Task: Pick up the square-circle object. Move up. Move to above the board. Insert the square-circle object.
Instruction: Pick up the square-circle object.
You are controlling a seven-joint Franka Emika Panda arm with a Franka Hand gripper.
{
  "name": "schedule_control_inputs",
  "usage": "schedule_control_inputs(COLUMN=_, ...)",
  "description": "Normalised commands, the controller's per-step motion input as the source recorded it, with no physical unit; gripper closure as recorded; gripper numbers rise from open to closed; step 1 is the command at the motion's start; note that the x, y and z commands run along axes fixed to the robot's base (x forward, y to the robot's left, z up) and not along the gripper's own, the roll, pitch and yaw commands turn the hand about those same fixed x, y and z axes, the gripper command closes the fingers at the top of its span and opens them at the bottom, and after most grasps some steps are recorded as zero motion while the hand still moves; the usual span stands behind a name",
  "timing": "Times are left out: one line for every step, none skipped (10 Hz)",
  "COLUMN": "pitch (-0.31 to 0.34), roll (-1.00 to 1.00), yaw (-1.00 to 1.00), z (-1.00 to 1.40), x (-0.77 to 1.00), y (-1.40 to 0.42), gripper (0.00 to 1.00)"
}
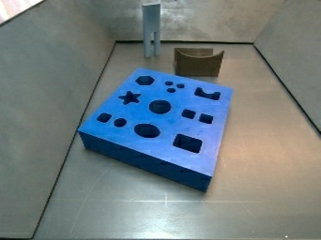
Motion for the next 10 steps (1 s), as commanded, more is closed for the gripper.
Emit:
schedule_control_inputs(pitch=-0.036, roll=-0.06, yaw=0.03, z=-0.06, x=0.0, y=0.0, gripper=0.0)
schedule_control_inputs(pitch=0.0, roll=-0.06, yaw=0.46, z=-0.01, x=0.19, y=0.46, gripper=0.0)
schedule_control_inputs(pitch=0.027, roll=0.0, yaw=0.49, z=0.0, x=0.0, y=0.65, gripper=0.0)
schedule_control_inputs(pitch=0.039, roll=0.0, yaw=0.37, z=0.08, x=0.18, y=0.68, gripper=0.0)
schedule_control_inputs(pitch=0.011, roll=-0.06, yaw=0.24, z=0.0, x=0.27, y=0.66, gripper=0.0)
schedule_control_inputs(pitch=-0.031, roll=-0.06, yaw=0.01, z=0.0, x=0.0, y=0.09, gripper=0.0)
schedule_control_inputs(pitch=-0.01, roll=0.0, yaw=0.0, z=0.0, x=0.0, y=0.0, gripper=0.0)
schedule_control_inputs(pitch=-0.03, roll=0.0, yaw=0.42, z=-0.09, x=-0.03, y=0.23, gripper=0.0)
schedule_control_inputs(pitch=-0.016, roll=-0.02, yaw=0.81, z=-0.27, x=-0.14, y=0.45, gripper=0.0)
schedule_control_inputs(pitch=-0.034, roll=-0.04, yaw=0.43, z=-0.07, x=-0.23, y=0.07, gripper=0.0)
